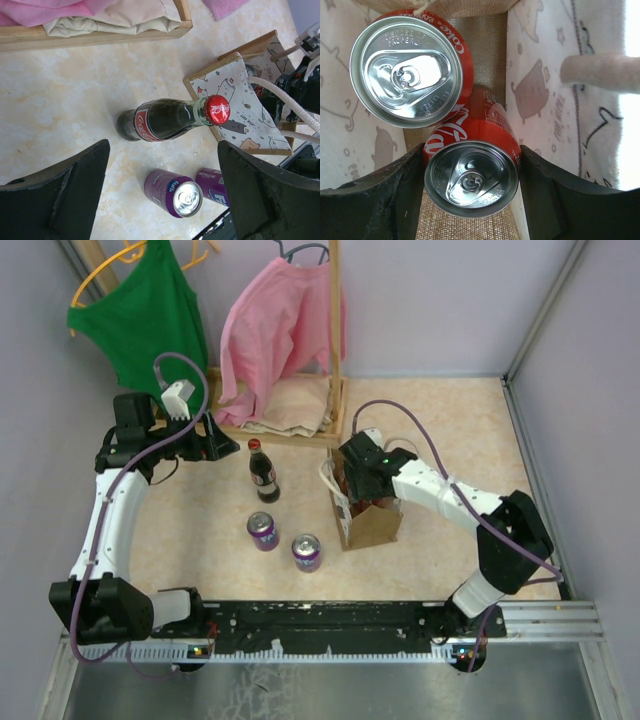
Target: Place the beverage into the canvas bag
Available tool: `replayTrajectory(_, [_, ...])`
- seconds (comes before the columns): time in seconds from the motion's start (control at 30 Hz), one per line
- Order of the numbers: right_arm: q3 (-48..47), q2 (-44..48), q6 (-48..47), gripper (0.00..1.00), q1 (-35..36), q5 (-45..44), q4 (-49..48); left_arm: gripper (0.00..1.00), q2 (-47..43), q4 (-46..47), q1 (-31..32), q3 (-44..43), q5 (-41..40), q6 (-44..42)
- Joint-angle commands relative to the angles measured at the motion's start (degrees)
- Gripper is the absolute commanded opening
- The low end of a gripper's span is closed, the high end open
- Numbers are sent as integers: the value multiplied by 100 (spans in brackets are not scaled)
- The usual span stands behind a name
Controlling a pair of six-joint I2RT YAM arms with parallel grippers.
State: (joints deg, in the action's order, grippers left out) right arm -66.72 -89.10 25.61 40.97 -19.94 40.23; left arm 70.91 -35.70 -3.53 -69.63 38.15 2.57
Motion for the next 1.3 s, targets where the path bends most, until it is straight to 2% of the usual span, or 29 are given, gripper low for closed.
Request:
replayTrajectory(0.0, [-113,-51,-35,1,-61,13,-566,94,-8,112,-1,-165,54,-26])
replayTrajectory(0.17, [-129,-62,-28,48,-63,-80,-500,94,-3,117,-1,-162,78,-27])
replayTrajectory(0.27, [-167,35,-30,63,-63,-265,-440,94,9,125,0,-166,98,-13])
replayTrajectory(0.4, [-218,153,-93,73,-64,-493,-397,94,35,146,-2,-196,145,6])
replayTrajectory(0.63, [-218,386,-157,79,-63,-677,-481,94,55,163,0,-222,182,24])
replayTrajectory(1.0, [95,1630,-355,79,-11,-759,-1690,94,-71,91,1,-199,179,-70])
replayTrajectory(1.13, [-386,1779,-601,77,-8,-592,-1777,94,-125,82,1,-126,158,-71])
replayTrajectory(1.27, [-1653,1057,-1007,76,241,-214,-1262,94,-171,88,1,-53,154,-71])
